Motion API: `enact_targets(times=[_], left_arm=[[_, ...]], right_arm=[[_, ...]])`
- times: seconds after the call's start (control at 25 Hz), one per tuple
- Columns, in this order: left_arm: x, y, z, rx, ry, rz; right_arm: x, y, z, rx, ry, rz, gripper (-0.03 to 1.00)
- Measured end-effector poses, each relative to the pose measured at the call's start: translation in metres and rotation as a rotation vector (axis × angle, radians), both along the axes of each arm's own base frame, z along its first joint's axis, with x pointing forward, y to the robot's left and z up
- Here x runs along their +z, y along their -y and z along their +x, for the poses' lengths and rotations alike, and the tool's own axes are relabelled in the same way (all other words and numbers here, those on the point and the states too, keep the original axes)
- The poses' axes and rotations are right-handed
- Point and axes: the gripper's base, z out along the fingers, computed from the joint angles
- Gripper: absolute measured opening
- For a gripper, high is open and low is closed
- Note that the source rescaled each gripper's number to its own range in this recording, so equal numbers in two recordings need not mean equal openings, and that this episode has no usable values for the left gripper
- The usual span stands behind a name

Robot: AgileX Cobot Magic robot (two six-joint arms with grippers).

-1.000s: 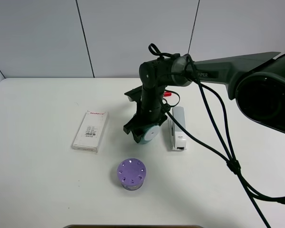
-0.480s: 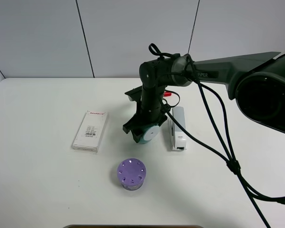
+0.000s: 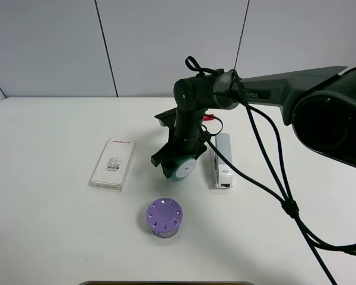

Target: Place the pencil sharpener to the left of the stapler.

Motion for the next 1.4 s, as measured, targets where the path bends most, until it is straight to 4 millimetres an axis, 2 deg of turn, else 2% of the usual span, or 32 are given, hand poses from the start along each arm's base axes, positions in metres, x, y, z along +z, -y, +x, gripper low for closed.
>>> enact_targets(times=[0.12, 0.16, 0.28, 0.36, 0.44, 0.68, 1.0, 1.24, 1.4], left_arm=[[0.000, 0.000, 0.000, 0.000, 0.000, 0.000], [0.000, 0.000, 0.000, 0.000, 0.000, 0.000], [0.000, 0.000, 0.000, 0.000, 0.000, 0.000], [0.000, 0.000, 0.000, 0.000, 0.000, 0.000], [0.000, 0.000, 0.000, 0.000, 0.000, 0.000], [0.000, 0.000, 0.000, 0.000, 0.000, 0.000], [0.000, 0.000, 0.000, 0.000, 0.000, 0.000], [0.000, 0.000, 0.000, 0.000, 0.000, 0.000], [0.000, 0.000, 0.000, 0.000, 0.000, 0.000]], right_arm=[[0.000, 0.000, -0.001, 0.000, -0.010, -0.004, 0.17], [0.000, 0.000, -0.002, -0.002, -0.018, -0.004, 0.26], [0.000, -0.001, -0.003, -0.008, -0.030, 0.006, 0.71], [0.000, -0.001, -0.003, -0.009, -0.031, 0.006, 0.84], [0.000, 0.000, -0.003, -0.008, -0.034, 0.004, 0.89], [0.010, 0.000, -0.004, -0.006, -0.027, 0.011, 0.91], [0.054, 0.002, -0.007, 0.000, 0.037, 0.055, 0.91], [0.077, 0.006, -0.012, 0.011, 0.047, 0.058, 0.91], [0.106, 0.012, -0.019, 0.022, 0.072, 0.065, 0.91]])
